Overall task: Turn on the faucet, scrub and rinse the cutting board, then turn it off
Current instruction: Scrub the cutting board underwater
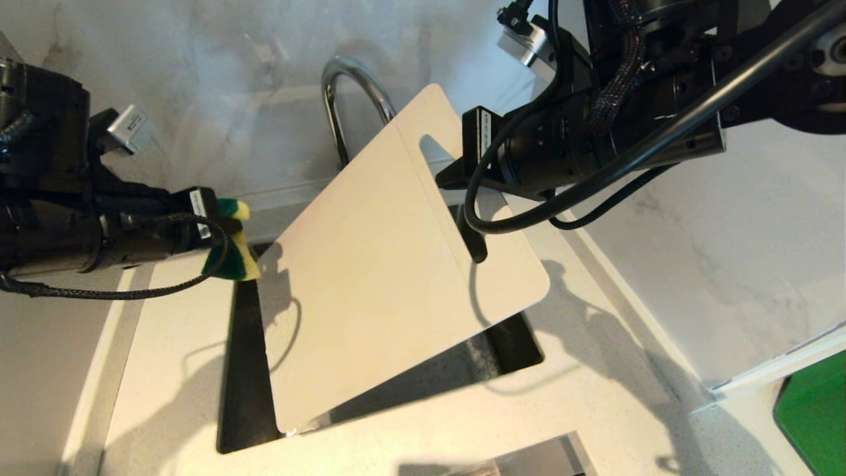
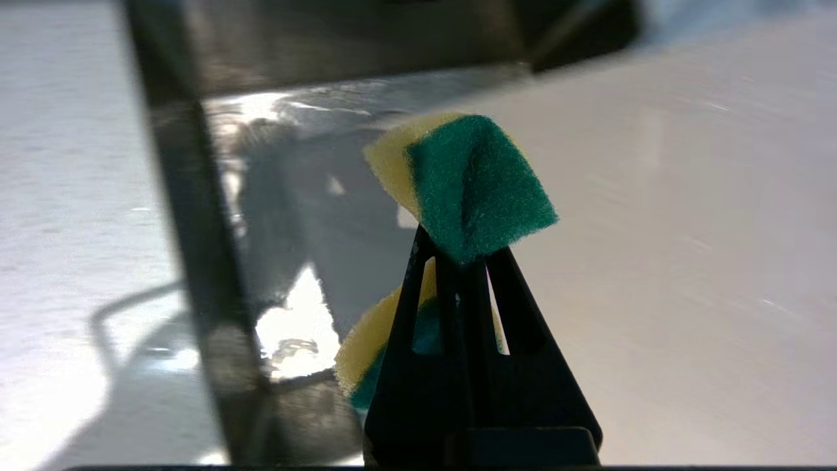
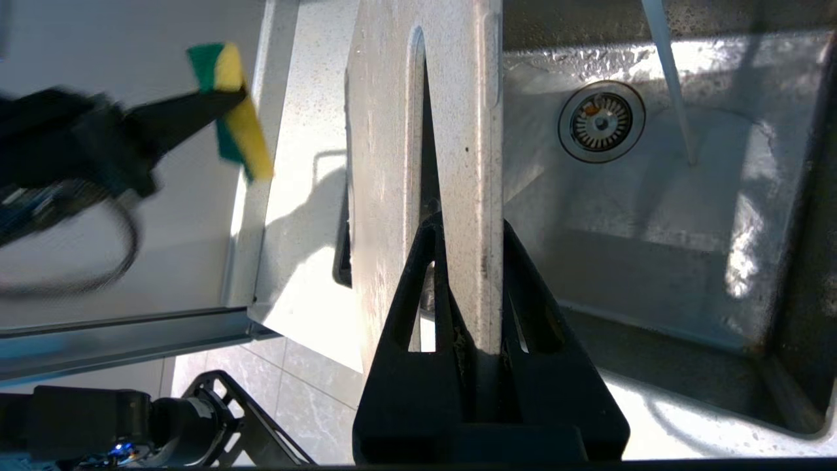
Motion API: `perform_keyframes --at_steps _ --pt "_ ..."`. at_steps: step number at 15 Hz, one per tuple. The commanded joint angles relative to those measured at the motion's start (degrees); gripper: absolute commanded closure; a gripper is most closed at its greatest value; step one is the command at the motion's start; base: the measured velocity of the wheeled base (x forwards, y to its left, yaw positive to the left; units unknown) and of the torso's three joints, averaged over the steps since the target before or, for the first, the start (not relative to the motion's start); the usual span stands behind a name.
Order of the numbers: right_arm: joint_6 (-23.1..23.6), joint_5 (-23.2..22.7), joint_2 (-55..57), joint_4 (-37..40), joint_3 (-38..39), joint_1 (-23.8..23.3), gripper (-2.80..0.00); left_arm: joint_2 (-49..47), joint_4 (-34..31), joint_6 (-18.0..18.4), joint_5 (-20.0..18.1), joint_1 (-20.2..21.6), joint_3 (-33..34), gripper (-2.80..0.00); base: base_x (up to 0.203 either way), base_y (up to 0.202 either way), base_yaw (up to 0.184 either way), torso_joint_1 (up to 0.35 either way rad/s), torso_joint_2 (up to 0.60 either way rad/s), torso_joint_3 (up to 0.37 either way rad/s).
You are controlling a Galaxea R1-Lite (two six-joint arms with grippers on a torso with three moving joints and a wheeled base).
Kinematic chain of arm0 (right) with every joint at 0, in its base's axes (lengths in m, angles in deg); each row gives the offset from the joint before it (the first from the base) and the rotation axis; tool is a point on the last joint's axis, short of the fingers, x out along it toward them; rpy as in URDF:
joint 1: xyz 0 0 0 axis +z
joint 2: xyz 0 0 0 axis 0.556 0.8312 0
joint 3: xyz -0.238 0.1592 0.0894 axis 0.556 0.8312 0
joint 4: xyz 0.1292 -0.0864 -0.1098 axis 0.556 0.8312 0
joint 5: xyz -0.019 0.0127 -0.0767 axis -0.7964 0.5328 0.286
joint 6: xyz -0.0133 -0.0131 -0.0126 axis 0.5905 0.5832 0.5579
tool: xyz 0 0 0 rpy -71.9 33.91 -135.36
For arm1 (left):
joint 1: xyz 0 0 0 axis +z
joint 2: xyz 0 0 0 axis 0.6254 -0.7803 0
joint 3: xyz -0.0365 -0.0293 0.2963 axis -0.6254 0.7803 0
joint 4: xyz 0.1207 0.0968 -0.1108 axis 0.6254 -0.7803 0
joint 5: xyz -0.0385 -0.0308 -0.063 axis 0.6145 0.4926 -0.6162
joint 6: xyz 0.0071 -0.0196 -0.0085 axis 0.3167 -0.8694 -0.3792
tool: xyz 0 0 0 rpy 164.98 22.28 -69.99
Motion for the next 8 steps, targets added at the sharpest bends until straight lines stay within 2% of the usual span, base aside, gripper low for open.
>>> perform_keyframes --at_steps 1,4,8 --pt "-0.1 -0.1 0.6 0.2 -0.3 0.0 0.0 -0.1 -1.6 -0.5 3.7 -8.4 -3.5 0.0 0.0 0.0 0.0 0.0 0.0 0.0" --pt "-0.1 -0.1 1.1 0.1 -0.3 0.0 0.0 -2.1 -2.4 -0.7 8.4 -16.3 -4.7 0.0 0.0 0.0 0.0 0.0 0.0 0.0" --pt "-0.1 -0.1 1.5 0.1 -0.4 0.0 0.0 -6.4 -2.0 -0.7 9.1 -20.4 -4.7 0.0 0.0 0.0 0.0 0.0 0.0 0.0"
